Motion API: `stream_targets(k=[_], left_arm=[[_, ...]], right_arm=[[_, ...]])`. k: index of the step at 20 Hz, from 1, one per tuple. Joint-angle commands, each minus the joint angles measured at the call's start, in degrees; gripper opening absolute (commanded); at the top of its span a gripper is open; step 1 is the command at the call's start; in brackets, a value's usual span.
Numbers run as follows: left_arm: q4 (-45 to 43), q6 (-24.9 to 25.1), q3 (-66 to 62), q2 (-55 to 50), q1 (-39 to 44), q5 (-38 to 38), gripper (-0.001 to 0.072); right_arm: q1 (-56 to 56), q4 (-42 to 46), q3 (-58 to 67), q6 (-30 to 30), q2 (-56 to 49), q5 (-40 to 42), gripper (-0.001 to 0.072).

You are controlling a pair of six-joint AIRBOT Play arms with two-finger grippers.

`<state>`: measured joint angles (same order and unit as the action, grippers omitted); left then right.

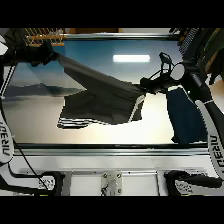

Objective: Fold the clothes and pants, and hang the long-sleeved shirts on hangers.

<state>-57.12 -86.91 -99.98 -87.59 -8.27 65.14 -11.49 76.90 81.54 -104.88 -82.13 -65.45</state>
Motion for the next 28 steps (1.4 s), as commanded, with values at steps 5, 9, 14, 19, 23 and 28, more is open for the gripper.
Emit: stream_targets(k=[5,9,14,19,23,28], left_arm=[[-7.87,1.62,40.48,18.45,-0.48,-5.68,0.0006],[-7.89,2.1,54.84,22.95,-1.7,-13.09,0.0006],[-7.8,2.14,60.5,23.12,-4.87,-13.33,0.0006],[-7.87,4.63,60.46,23.15,-4.87,-11.21,0.0044],[-7.87,4.61,54.66,23.74,-5.14,-9.16,0.0592],[-7.63,4.44,46.62,29.33,-5.03,-3.69,0.0592]], right_arm=[[-8.26,6.71,-7.8,0.35,1.88,-6.21,0.0025],[-10.51,6.62,-11.21,-0.52,1.88,-8.52,0.0025],[-12.2,6.23,-13.16,-0.92,1.88,-10.73,0.0026],[-12.94,1.81,-13.14,-0.74,1.9,-13.03,0.0043],[-12.11,-9.68,-13.05,6.1,3.58,-13.29,0.0642],[-2.71,-8.46,-13.42,10.45,14.97,-14.99,0.0642]])
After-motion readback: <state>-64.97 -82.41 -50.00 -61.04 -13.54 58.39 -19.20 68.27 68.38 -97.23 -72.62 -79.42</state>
